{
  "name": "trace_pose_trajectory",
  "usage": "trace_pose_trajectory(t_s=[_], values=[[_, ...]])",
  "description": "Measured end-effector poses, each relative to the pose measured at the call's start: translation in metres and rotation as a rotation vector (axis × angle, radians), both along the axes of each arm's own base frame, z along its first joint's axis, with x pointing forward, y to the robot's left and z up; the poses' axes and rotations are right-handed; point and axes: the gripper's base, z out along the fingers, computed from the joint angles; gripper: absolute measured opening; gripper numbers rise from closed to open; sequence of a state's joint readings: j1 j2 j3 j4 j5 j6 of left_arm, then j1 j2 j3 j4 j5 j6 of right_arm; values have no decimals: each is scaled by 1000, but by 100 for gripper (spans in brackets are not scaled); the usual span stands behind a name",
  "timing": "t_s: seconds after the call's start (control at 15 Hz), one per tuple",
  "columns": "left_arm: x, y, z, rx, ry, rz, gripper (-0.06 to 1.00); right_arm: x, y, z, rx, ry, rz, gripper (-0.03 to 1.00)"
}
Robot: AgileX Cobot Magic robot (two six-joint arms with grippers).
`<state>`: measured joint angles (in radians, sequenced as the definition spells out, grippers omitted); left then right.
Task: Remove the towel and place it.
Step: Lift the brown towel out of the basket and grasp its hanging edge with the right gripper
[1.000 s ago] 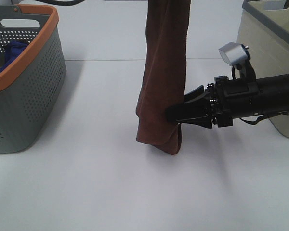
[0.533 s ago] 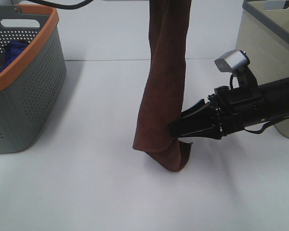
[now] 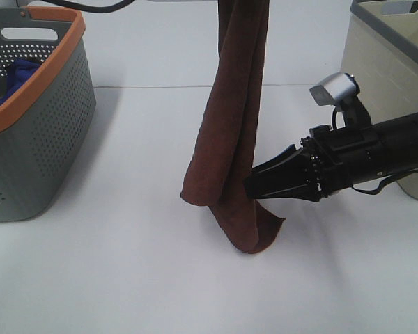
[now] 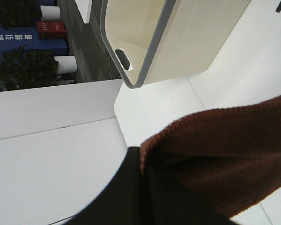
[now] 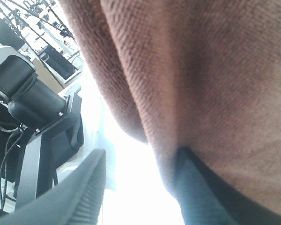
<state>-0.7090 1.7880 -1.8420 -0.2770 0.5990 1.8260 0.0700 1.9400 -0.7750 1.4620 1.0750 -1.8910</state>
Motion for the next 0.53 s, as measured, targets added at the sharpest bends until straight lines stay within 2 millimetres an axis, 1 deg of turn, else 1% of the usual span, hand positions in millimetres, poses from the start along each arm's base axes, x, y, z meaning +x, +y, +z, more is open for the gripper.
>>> trace_pose_trajectory(t_s=[0.13, 0.2, 0.33, 0.4, 0.47, 0.53], values=[[0, 0, 0, 0, 0, 0, 0, 2, 0, 1, -4, 4, -9, 40], [0, 0, 0, -1, -1, 0, 0, 8, -2, 0, -44, 13, -49, 40], [0, 0, 0, -1, -1, 1, 0, 13, -6, -1, -122, 25, -103, 40], [0, 0, 0, -2, -1, 1, 0, 12, -9, 6, -171, 4, -116, 40], [0, 0, 0, -2, 0, 1, 0, 11, -12, 29, -207, -64, -132, 40], [0, 0, 0, -2, 0, 1, 0, 11, -13, 38, -209, -98, -148, 40]])
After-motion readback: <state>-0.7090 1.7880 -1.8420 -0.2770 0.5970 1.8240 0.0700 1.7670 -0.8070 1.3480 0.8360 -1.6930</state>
